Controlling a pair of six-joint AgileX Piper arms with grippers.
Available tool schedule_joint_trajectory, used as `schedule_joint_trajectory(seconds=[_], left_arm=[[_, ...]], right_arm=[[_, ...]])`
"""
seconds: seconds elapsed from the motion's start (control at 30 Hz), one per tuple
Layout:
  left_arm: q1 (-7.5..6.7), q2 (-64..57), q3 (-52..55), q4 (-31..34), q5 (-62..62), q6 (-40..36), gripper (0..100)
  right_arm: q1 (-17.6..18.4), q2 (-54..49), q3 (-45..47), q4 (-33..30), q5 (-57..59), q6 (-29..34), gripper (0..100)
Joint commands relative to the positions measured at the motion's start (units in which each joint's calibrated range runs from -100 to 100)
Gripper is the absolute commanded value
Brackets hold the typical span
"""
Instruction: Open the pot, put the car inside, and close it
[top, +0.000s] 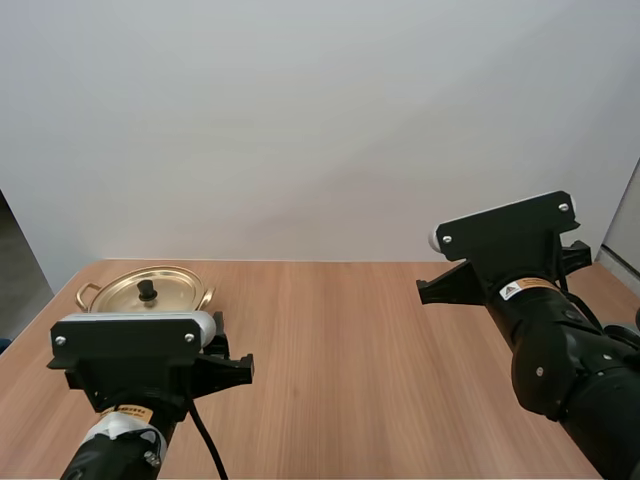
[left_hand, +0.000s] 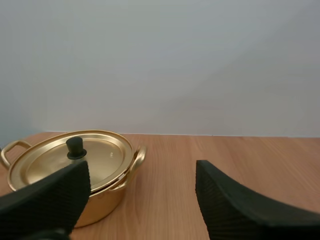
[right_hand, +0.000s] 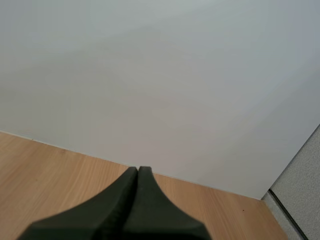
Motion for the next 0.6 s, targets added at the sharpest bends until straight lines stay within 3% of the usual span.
schedule_joint_trajectory(seconds=[0.0,0.07,0.33,0.57], left_arm=[[0.61,0.0,0.0,23.0,7.5,-25.0,99],[0.61,0.0,0.0,26.0,9.3,-28.3,99],[0.61,0.0,0.0,25.0,9.3,-28.1,99],[-0.33,0.0,0.0,24.0,8.1,-22.1,99]], right_arm=[[0.0,0.0,0.1,0.0,-0.3,0.2,0],[0.0,0.0,0.1,0.1,-0.6,0.2,0],[0.0,0.0,0.1,0.1,-1.4,1.3,0],[0.0,0.0,0.1,0.0,-1.4,0.9,0]])
